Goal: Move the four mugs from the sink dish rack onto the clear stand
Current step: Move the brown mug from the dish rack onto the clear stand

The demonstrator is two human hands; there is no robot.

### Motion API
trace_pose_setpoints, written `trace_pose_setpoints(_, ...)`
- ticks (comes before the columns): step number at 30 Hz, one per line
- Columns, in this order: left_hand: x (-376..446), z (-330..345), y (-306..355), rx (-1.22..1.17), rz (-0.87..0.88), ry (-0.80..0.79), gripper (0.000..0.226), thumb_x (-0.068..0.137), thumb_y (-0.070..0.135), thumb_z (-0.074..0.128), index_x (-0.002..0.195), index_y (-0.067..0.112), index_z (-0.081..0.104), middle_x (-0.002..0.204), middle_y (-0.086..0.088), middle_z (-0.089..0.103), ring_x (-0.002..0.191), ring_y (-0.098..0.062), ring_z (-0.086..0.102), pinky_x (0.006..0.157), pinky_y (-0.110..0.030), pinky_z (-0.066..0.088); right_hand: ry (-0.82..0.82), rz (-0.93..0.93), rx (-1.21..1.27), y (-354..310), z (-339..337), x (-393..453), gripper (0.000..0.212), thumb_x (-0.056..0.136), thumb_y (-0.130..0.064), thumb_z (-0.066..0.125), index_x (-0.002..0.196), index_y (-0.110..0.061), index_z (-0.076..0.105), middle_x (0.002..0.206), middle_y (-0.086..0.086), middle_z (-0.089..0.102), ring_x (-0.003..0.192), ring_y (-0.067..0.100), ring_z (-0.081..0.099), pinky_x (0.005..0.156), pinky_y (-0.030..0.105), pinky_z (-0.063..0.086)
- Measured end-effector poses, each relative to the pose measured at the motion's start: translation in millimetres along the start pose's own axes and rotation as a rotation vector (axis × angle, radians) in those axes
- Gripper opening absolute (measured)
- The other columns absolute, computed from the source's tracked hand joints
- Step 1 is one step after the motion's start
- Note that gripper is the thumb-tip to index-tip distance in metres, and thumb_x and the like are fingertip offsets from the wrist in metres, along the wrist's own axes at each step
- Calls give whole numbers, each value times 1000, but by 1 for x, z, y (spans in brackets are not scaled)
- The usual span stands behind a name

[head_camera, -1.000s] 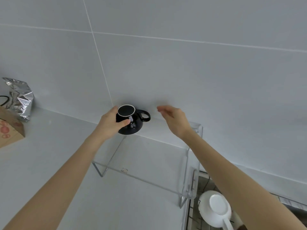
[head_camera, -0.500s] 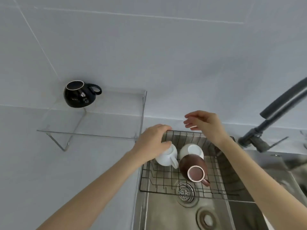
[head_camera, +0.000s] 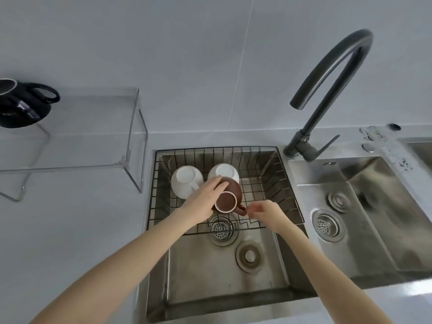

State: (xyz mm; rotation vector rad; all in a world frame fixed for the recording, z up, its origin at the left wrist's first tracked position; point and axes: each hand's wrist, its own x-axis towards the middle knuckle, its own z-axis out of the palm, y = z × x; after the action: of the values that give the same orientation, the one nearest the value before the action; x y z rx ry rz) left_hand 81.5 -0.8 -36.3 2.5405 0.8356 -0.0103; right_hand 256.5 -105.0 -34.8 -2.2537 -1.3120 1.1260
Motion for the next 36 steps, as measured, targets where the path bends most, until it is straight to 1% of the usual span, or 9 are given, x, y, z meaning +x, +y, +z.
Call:
trace_pose_setpoints(4,8,11,-7,-8,34,-26,88,73,5,68,142,14,14,155,-8,10,142,-23,13,112,-38,31,-66,-10,7,3,5,9,30,78,-21,64,108,-15,66,111,3,69,104,19,60,86,27,43)
trace_pose_setpoints(12,17,15,-16,-55,46,-62,87,75,9,67,142,16,12,155,-9,10,142,-22,12,113,-31,19,-18,-51,-3,2,13,18,16,85,-16,57,92,-6,66,92,13,70,87,28,62,74,34,46)
trace_pose_setpoints(18,10,-6,-21,-112,25,57,61,80,16,62,135,12,35,143,-10,42,131,-22,39,109,-31,30,98,-109,-38,-6,-3,16,16,86,-18,57,92,-6,65,93,15,71,88,25,62,77,33,47)
trace_pose_setpoints(20,12,-12,-17,-113,37,24,66,78,17,64,136,11,32,147,-9,36,134,-20,34,110,-29,26,105,-122,-31,-12,-3,14,17,86,-19,57,94,-6,65,92,12,71,89,25,63,80,34,48)
trace_pose_setpoints(23,10,-16,-13,-143,46,5,79,74,18,69,139,11,25,152,-8,25,139,-18,24,112,-25,16,131,-143,-5,-22,-3,12,16,86,-19,58,92,-7,66,85,4,66,85,21,61,68,21,43)
trace_pose_setpoints(28,-2,-40,-21,-210,52,136,89,68,19,74,140,18,22,153,-1,22,139,-12,22,111,-21,11,150,-214,45,-49,-20,6,13,86,-21,58,92,-13,67,81,-6,65,79,11,60,65,11,40)
trace_pose_setpoints(31,-14,-64,-22,-358,-2,260,92,63,21,79,138,18,26,147,-1,34,132,-9,32,114,-30,22,150,-281,76,-72,-36,3,12,86,-19,59,90,-12,68,92,4,71,86,14,64,73,19,47)
trace_pose_setpoints(34,-29,-93,-27,-469,-63,386,96,58,23,82,137,20,29,139,1,44,122,-3,38,106,-22,30,126,-363,115,-105,-55,1,13,87,-18,57,88,-10,68,89,8,73,86,17,66,84,32,50)
trace_pose_setpoints(36,-40,-113,-34,-520,-92,476,98,54,26,84,136,22,30,137,3,46,123,-7,42,103,-21,31,99,-424,132,-134,-67,1,14,87,-19,57,85,-10,67,83,7,72,80,17,65,81,32,51)
